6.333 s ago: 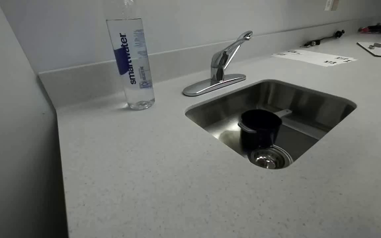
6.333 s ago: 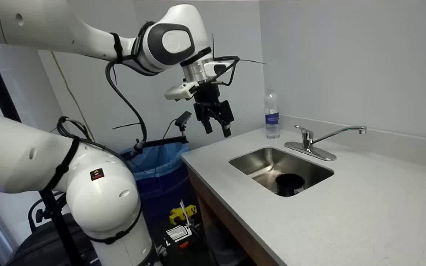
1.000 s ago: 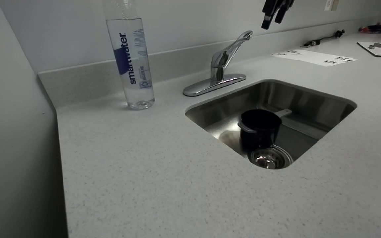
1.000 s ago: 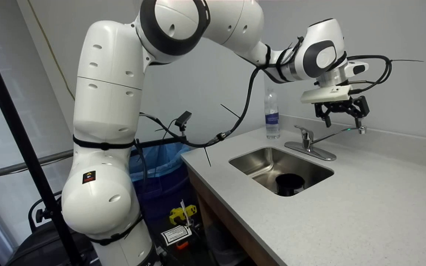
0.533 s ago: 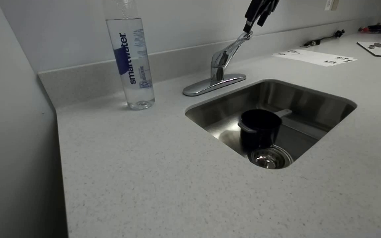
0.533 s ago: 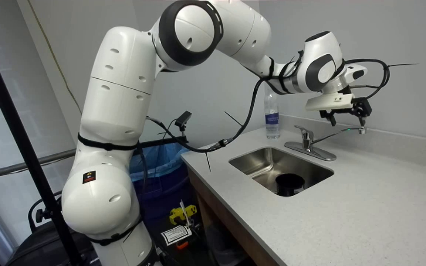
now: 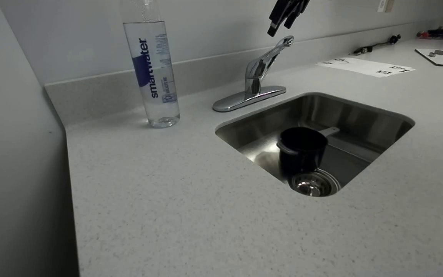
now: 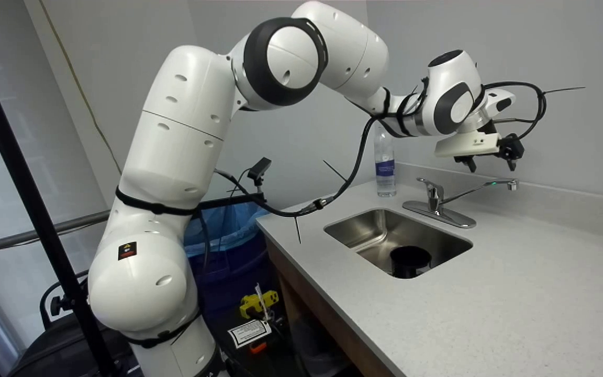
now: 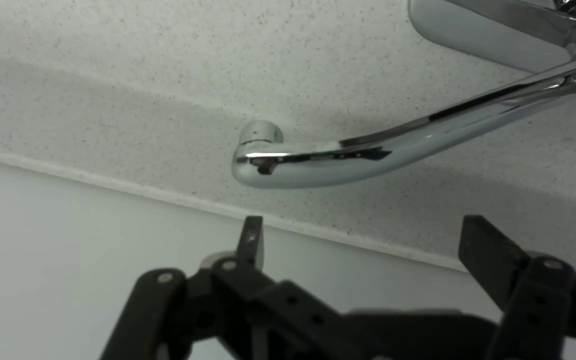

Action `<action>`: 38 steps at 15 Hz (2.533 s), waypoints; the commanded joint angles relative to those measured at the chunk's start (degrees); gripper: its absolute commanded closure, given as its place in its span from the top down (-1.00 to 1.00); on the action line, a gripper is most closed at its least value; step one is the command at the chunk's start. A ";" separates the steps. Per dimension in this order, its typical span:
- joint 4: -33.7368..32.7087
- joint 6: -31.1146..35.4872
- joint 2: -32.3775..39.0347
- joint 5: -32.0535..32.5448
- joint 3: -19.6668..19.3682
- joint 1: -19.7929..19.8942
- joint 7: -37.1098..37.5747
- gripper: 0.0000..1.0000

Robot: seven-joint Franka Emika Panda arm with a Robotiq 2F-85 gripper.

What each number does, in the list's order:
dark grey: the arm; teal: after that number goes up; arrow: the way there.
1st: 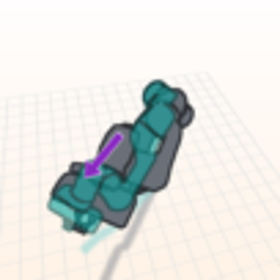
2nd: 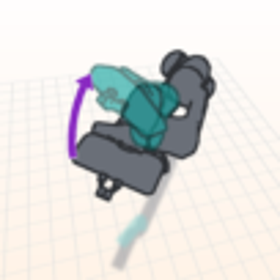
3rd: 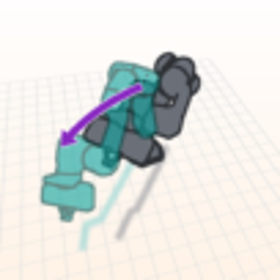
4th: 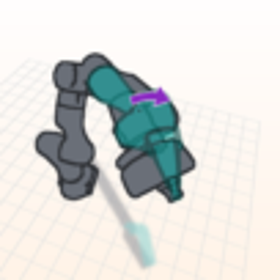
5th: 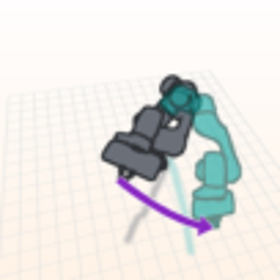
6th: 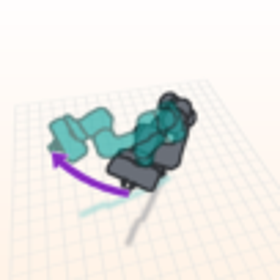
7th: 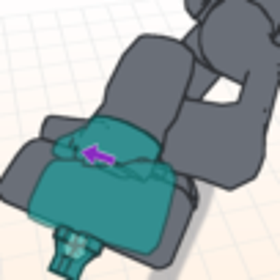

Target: Move the faucet spout from the right to the left

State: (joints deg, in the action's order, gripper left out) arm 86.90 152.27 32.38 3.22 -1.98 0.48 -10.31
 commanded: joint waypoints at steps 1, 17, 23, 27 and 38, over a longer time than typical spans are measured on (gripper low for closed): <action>-4.59 1.65 3.89 1.89 0.25 -0.65 0.99 1.00; -4.00 -7.66 4.02 0.63 1.65 0.70 -2.11 1.00; -0.74 -18.32 -0.88 -0.71 4.42 2.69 -8.95 1.00; 0.89 -23.27 -3.41 -0.80 5.32 3.35 -12.88 1.00; 8.01 -26.40 -8.98 -2.63 8.57 2.39 -20.97 1.00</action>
State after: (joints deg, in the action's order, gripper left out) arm 91.02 127.40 26.73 2.98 3.94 2.73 -28.97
